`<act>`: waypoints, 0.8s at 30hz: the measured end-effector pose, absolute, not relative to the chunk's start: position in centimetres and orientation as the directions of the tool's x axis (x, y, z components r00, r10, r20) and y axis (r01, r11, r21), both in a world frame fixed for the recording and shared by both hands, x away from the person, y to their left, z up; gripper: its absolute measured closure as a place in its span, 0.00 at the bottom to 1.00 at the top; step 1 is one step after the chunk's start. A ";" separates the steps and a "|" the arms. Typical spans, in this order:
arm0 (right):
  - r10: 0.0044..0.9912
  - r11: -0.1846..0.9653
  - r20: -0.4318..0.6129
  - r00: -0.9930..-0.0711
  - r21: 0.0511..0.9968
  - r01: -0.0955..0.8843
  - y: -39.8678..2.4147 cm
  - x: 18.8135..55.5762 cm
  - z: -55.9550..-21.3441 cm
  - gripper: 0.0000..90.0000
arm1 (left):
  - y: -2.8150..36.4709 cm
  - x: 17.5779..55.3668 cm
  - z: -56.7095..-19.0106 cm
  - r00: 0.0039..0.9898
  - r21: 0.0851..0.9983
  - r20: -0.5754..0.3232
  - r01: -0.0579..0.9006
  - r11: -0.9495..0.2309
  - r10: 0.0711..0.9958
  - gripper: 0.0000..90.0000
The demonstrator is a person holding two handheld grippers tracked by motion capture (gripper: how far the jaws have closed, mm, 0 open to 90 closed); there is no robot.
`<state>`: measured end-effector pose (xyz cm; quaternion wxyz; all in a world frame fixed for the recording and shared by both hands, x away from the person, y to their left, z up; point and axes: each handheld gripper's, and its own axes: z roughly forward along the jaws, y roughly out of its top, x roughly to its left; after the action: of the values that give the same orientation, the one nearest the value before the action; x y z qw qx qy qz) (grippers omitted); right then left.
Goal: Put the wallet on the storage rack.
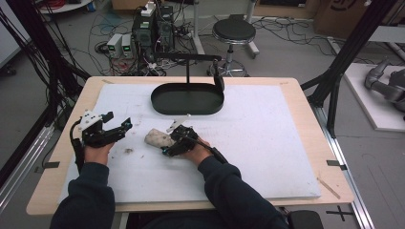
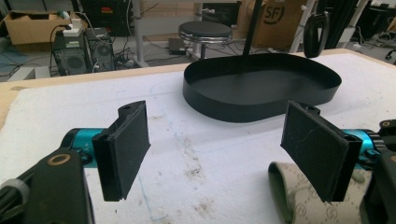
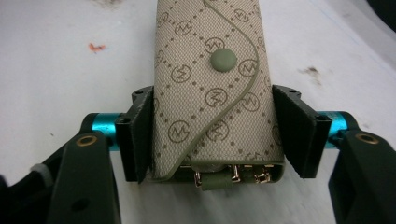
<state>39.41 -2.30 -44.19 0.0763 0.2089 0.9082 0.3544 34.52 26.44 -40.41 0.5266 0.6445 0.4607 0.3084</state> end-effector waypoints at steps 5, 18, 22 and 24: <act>0.473 0.647 0.005 -0.881 0.677 0.351 -4.0 39.7 -43.8 0.42 | 26.5 34.5 -40.4 0.386 0.963 -0.085 0.268 -0.023 0.919 0.26; 0.649 0.485 -0.004 -0.761 0.773 0.409 -11.8 42.8 -39.9 0.43 | 26.3 34.6 -40.5 0.390 0.962 -0.086 0.271 -0.025 0.917 0.26; 0.682 0.464 -0.021 -0.731 0.785 0.411 -12.7 44.1 -39.0 0.43 | 26.3 34.6 -40.5 0.392 0.961 -0.082 0.274 -0.031 0.916 0.26; 0.713 0.449 -0.034 -0.700 0.790 0.419 -13.4 45.4 -38.3 0.43 | 26.3 34.6 -40.5 0.395 0.961 -0.081 0.274 -0.033 0.915 0.26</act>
<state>45.41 -13.37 -38.26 0.1841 0.3405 0.8309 0.3998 34.62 26.26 -40.49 0.5241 0.6503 0.4569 0.3059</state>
